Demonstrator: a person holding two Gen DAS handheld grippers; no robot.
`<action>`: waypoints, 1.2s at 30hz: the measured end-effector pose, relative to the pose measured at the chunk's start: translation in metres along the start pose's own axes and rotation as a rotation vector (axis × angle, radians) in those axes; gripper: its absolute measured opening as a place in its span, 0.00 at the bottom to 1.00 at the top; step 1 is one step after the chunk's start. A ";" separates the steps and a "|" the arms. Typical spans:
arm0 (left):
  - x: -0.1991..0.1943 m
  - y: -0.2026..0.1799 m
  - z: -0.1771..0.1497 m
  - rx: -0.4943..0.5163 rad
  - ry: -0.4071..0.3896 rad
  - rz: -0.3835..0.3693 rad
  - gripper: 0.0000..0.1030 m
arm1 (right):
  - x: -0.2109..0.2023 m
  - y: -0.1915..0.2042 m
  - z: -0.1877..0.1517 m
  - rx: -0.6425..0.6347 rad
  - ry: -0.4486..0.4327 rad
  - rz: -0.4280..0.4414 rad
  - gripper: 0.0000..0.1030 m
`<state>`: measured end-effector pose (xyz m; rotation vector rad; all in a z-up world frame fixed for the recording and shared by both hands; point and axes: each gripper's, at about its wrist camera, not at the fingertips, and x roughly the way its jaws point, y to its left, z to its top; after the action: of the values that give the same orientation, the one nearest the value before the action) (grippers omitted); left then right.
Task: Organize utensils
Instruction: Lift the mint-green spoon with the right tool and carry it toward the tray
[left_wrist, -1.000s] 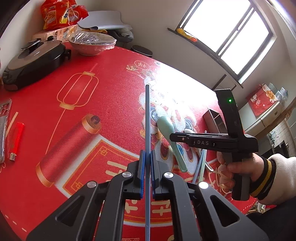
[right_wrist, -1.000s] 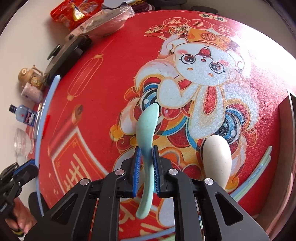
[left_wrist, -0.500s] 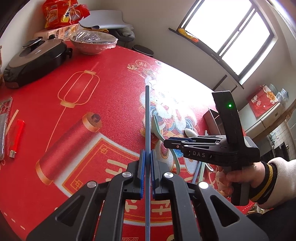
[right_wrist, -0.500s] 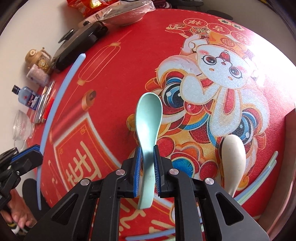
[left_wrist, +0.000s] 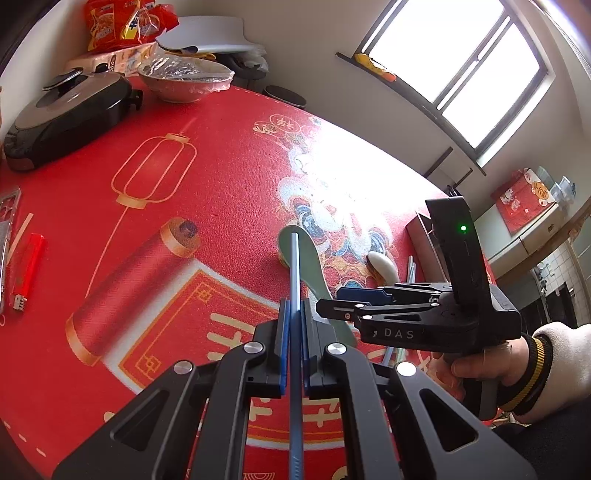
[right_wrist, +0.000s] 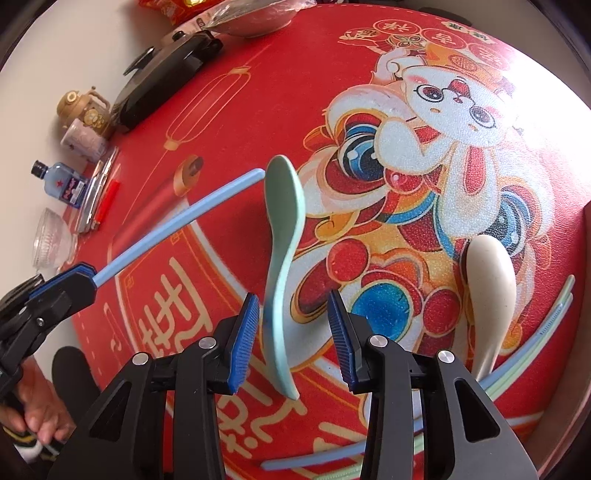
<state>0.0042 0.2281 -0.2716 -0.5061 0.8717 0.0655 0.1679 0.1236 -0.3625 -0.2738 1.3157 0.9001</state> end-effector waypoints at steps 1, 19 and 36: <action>0.002 0.001 -0.001 -0.002 0.010 0.007 0.05 | 0.001 0.001 0.000 -0.002 0.003 0.007 0.30; 0.066 0.004 -0.024 0.122 0.234 0.138 0.05 | -0.008 -0.024 -0.017 0.099 0.009 0.015 0.13; 0.091 -0.026 -0.009 0.270 0.241 0.253 0.05 | -0.037 -0.048 -0.030 0.179 -0.066 0.045 0.13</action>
<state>0.0635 0.1879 -0.3338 -0.1499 1.1583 0.1172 0.1813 0.0582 -0.3520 -0.0748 1.3358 0.8160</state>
